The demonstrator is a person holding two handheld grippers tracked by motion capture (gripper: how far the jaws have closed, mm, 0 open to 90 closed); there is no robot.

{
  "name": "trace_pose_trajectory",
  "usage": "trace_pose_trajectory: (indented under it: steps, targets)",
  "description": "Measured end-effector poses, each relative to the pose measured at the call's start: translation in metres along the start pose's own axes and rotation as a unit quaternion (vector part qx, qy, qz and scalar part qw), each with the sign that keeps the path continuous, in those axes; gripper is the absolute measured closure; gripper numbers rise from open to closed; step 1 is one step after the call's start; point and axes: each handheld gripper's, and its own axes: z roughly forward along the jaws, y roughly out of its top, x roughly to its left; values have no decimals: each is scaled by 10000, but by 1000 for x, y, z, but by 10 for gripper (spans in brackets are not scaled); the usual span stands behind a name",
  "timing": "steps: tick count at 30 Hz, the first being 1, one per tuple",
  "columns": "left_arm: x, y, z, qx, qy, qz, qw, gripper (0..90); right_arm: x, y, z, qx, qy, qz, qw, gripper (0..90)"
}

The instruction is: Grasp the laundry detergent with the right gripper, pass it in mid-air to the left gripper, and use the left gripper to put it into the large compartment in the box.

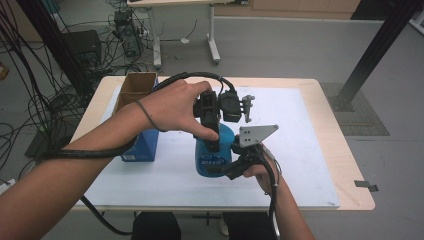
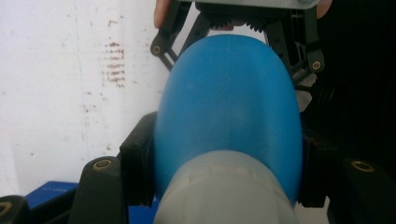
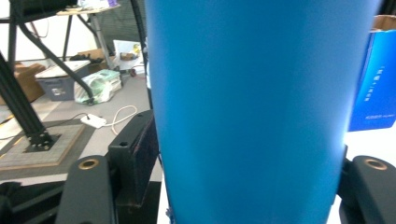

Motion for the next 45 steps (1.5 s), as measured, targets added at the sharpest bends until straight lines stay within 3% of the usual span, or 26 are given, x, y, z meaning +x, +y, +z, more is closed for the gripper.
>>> trace_pose_trajectory:
  steps: [7,18,38,45]
  targets:
    - [-1,2,1,9,6,15,10000,381,8,-6,4,-99,-183,226,9995,179]
    - [-2,-1,-4,-66,30,-21,10000,381,13,-9,-1,-167,-314,180,9992,7]
    - [0,-4,-9,-53,22,-84,9999,380,16,-11,-7,-190,-488,129,9985,9]
    - [0,-11,-31,-180,90,-120,9997,380,16,-12,-7,-224,-507,155,9983,11]
